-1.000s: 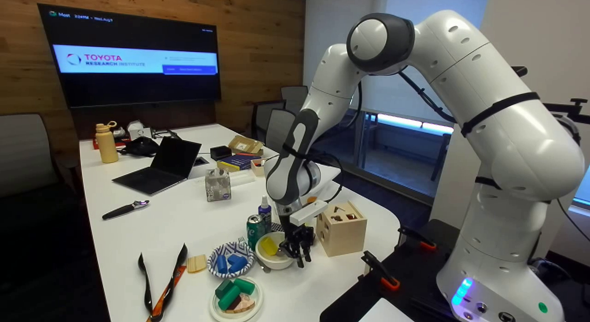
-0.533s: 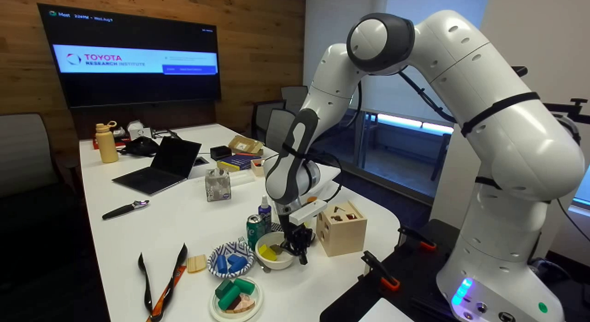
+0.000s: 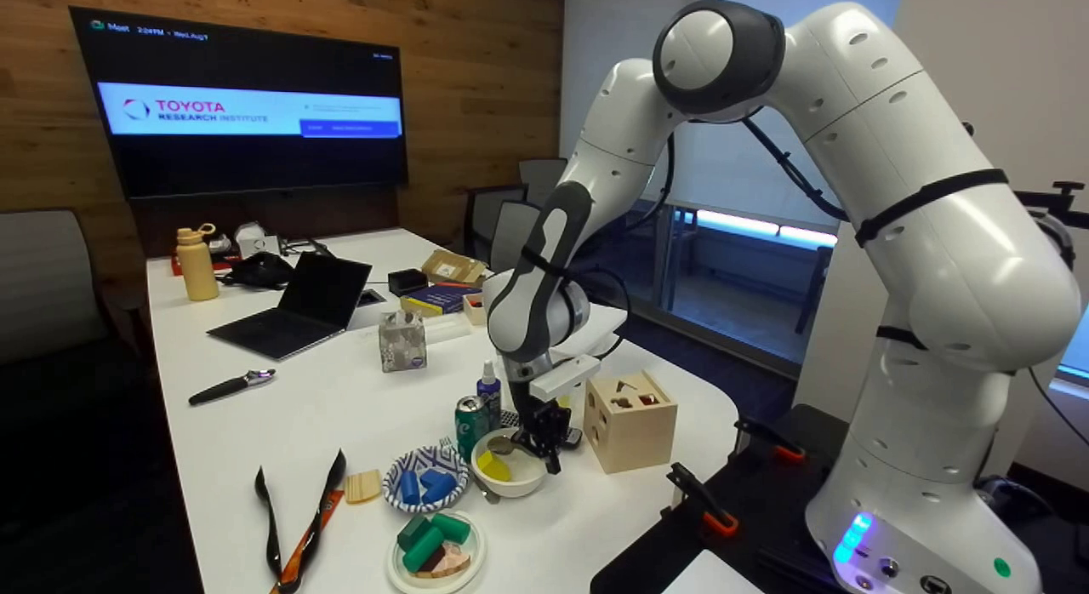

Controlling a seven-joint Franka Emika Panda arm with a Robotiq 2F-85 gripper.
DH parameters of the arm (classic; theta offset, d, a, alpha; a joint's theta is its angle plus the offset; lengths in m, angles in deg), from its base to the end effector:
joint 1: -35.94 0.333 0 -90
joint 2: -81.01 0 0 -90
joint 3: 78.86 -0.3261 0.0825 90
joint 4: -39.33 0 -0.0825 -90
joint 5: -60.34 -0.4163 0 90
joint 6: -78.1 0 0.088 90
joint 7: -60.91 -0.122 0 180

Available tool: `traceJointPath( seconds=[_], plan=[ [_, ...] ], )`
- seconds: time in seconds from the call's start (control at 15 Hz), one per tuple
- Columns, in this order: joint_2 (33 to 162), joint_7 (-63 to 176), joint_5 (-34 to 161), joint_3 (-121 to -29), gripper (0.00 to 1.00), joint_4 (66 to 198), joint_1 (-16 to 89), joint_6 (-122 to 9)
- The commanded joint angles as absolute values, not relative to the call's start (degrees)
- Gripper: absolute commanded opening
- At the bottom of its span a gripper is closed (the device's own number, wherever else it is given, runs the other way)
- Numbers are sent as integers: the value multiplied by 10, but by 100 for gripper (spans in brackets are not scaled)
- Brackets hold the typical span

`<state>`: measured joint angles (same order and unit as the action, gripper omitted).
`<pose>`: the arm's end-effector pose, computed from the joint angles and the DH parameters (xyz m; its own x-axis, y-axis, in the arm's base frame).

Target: Use the spoon to stir the bowl

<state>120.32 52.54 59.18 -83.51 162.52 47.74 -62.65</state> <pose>0.4886 0.1517 0.0162 0.9214 0.1065 -0.3739 0.1136 -0.9935 -0.0031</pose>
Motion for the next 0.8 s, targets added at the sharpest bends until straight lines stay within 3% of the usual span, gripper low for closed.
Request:
traceJointPath(
  seconds=[0.0,0.73],
  plan=[
    [1154,497,599,-827,1,1658,490,-606],
    [1281,542,612,-826,1,1529,473,-508]
  ],
)
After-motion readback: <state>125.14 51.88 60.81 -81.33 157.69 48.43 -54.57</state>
